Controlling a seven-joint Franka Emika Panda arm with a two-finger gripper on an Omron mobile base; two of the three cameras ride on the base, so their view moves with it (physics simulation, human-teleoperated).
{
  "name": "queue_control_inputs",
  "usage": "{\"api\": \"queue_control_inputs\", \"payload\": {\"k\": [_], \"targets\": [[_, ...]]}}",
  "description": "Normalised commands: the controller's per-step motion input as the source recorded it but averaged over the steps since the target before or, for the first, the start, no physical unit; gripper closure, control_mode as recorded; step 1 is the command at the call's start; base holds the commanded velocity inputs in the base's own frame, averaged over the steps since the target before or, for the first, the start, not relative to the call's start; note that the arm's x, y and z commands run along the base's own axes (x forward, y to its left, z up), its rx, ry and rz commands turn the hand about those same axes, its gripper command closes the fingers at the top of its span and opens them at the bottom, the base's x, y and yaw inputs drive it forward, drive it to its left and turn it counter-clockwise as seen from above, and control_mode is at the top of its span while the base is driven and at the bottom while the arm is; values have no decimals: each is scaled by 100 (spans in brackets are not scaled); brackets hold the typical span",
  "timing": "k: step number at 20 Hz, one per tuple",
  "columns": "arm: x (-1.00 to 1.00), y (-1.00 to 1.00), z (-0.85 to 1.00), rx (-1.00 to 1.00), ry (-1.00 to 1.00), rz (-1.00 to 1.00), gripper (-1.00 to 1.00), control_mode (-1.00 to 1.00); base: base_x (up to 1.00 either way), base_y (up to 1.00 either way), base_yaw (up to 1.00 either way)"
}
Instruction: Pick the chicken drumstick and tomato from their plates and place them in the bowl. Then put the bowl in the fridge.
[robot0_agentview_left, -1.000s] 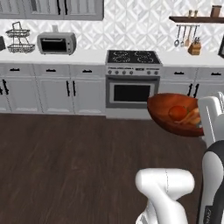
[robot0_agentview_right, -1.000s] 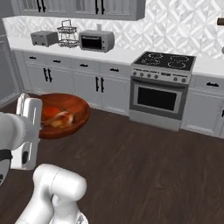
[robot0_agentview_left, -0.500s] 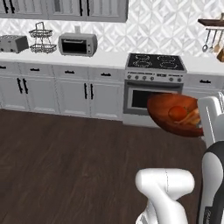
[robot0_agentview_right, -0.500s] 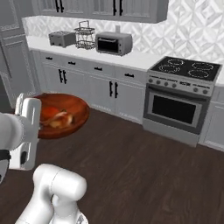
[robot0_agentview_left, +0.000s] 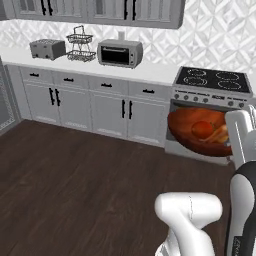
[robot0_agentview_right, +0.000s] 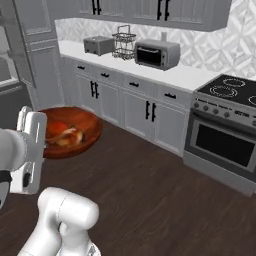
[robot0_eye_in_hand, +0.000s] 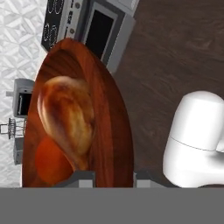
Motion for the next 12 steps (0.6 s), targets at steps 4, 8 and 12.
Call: {"api": "queue_control_inputs", "payload": {"k": [4,8,12], "targets": [[0,0,0,0,0,0,100,100,39,-41,32],[0,0,0,0,0,0,100,100,46,-61,26],[0,0,0,0,0,0,100,100,45,-65,27]]}}
